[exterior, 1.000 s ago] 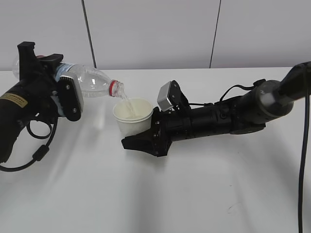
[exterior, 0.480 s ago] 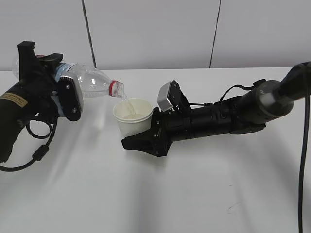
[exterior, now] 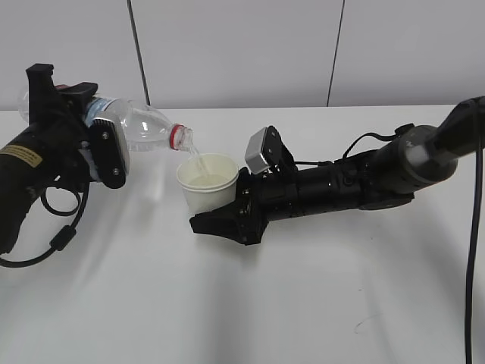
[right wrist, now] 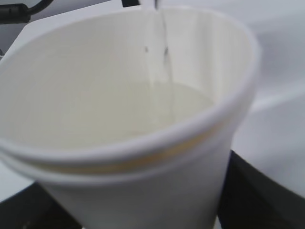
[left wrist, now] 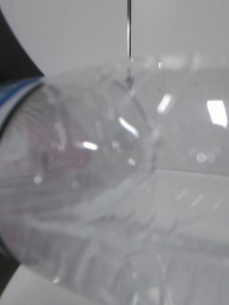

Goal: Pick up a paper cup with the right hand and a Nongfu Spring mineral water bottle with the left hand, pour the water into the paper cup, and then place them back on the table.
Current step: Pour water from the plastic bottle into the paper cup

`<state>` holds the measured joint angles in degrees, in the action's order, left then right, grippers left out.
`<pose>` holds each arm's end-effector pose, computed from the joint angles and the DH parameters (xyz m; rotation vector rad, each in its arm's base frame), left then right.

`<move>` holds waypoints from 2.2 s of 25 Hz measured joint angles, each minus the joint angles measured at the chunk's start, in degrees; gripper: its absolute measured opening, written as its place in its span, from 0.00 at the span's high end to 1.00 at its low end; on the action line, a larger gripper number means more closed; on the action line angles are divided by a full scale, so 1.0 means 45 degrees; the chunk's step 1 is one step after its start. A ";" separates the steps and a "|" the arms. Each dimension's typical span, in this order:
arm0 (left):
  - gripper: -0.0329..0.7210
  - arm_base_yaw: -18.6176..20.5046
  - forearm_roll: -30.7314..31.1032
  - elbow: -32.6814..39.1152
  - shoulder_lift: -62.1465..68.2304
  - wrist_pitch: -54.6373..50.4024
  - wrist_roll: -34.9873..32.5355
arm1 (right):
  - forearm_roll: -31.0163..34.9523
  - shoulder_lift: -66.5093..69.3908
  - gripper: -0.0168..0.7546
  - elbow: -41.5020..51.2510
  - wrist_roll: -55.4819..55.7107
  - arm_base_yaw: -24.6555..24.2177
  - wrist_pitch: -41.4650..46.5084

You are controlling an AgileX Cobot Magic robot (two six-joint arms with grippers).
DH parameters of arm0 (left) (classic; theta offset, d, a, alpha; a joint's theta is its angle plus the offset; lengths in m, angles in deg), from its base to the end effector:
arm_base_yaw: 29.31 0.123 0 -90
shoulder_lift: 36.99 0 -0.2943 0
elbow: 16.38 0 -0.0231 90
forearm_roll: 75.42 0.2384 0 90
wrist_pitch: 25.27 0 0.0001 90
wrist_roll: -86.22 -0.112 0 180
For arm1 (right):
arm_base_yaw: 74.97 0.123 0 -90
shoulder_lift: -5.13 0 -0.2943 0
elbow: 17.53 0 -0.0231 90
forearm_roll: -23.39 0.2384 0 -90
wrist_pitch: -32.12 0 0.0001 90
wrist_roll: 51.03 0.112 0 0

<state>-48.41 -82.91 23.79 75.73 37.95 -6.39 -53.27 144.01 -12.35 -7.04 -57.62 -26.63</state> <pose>0.3389 -0.1036 0.1929 1.2931 1.0542 1.0386 0.3849 0.2178 0.1029 -1.1686 1.6373 0.9958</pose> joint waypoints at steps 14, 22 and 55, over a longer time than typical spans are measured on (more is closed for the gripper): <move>0.52 -0.0279 -0.0059 0.0000 0.0000 0.0083 0.1433 | 0.0145 0.0000 0.29 0.0000 -0.0084 0.0000 0.0000; 0.52 -0.0545 -0.0308 0.0000 0.0000 -0.0339 0.3521 | 0.0410 0.0000 0.29 0.0000 -0.0189 0.0000 0.0000; 0.52 -0.0545 -0.0641 0.0000 0.1015 -0.0508 2.0660 | 0.2059 0.0000 0.29 0.0000 -0.0511 0.0000 0.0174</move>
<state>-50.86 -85.79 23.79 80.30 35.66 86.58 -44.00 144.01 -12.35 -9.34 -57.62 -25.85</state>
